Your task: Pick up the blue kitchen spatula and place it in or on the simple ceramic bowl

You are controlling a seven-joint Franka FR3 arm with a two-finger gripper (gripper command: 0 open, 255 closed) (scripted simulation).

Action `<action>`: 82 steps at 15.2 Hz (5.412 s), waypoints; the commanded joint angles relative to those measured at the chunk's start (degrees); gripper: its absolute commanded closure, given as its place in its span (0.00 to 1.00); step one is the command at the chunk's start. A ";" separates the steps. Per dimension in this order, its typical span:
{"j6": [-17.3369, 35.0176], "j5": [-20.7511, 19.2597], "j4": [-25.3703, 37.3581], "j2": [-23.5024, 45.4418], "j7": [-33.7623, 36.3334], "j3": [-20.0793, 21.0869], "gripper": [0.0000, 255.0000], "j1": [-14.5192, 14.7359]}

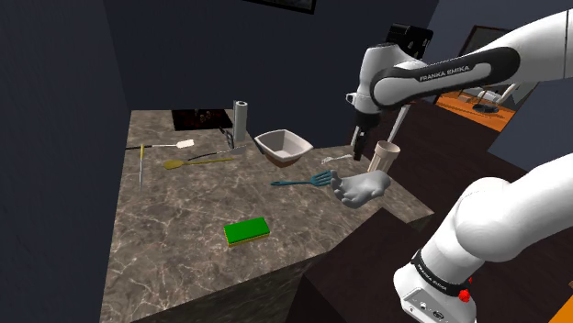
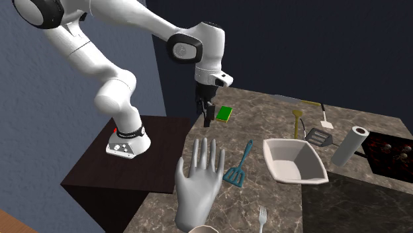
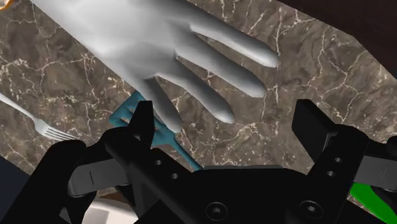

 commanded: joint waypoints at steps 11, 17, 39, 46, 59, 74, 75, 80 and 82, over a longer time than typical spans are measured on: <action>24.01 3.99 7.23 27.45 -24.33 -5.89 0.00 3.94; 31.95 10.18 14.21 41.32 -37.64 -3.46 0.00 3.20; 40.30 13.95 21.67 56.36 -46.61 1.22 1.00 0.07; 40.14 13.97 21.91 56.45 -46.62 1.23 1.00 0.05; 33.04 12.62 20.59 47.97 -46.30 0.08 1.00 1.02; 22.92 11.04 21.80 38.96 -45.95 -0.71 1.00 1.78; 22.21 10.95 21.98 38.43 -45.94 -0.74 1.00 1.81; 18.66 10.55 23.08 35.93 -45.90 -0.83 1.00 1.97; 17.62 11.14 25.95 37.77 -46.53 -0.83 1.00 1.72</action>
